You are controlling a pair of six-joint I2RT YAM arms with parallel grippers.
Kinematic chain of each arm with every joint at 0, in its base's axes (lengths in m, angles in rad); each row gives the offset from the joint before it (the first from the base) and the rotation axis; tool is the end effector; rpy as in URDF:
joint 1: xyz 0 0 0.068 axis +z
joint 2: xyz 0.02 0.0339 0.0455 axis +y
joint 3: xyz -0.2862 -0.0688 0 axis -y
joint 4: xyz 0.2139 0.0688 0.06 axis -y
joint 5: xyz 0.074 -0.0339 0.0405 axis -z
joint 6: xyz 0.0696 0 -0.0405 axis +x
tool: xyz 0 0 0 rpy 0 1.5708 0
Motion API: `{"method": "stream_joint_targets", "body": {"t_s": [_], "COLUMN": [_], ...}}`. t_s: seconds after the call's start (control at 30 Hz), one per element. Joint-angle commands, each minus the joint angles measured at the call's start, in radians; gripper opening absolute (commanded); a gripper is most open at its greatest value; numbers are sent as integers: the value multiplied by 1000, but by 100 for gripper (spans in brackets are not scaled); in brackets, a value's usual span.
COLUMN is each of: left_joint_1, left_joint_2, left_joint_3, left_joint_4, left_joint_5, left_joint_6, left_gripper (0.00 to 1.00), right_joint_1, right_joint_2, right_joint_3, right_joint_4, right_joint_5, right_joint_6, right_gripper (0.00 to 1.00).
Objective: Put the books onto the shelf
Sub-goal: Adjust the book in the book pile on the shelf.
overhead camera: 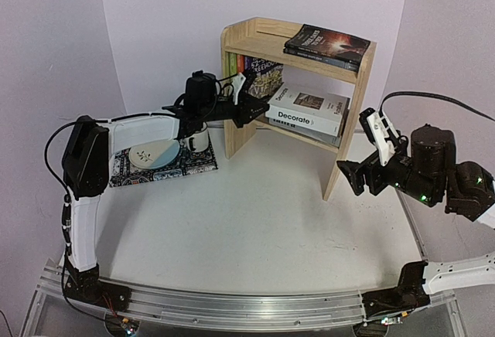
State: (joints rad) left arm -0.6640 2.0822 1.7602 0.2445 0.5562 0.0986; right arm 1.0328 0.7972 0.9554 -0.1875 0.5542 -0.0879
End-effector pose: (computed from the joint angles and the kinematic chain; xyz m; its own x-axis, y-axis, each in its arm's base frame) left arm 0.3827 -0.3461 0.3420 0.0317 0.0814 -0.9962 0.9394 0.3381 0.0575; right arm 0.1108 0.1143 0.4073 0.0255 -0.1030 -0.9944 -0.4602 0.8818 -0.1031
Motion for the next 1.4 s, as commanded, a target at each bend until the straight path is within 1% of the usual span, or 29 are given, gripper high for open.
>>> {"method": "stream_joint_targets", "body": {"t_s": [0.0,0.2,0.33,0.6,0.83,1.0,1.13,1.37], "left_joint_1": [1,1,0,1,0,0,-3,-2], "left_joint_2": [24,47,76,110,128,142,151,159], "left_joint_3": [72,105,142,181,198,213,226,239], "left_joint_4": [35,35,35,36,36,35,35,35], "left_joint_5": [50,60,47,42,29,36,45,38], "left_joint_6": [-17,-23,-33,-33,-32,-38,-42,-40], "left_gripper": [21,22,26,27,32,32,29,28], "right_joint_1": [0,0,0,0,0,0,0,-1], "right_joint_2": [-19,-29,-32,-37,-36,-34,-35,-39], "right_joint_3": [34,34,32,39,39,37,36,37], "right_joint_4": [14,11,10,6,5,5,5,2], "right_joint_5": [9,9,9,11,9,10,13,15], "right_joint_6": [16,17,18,18,17,17,16,16], "right_gripper": [98,98,98,98,98,98,98,98]}}
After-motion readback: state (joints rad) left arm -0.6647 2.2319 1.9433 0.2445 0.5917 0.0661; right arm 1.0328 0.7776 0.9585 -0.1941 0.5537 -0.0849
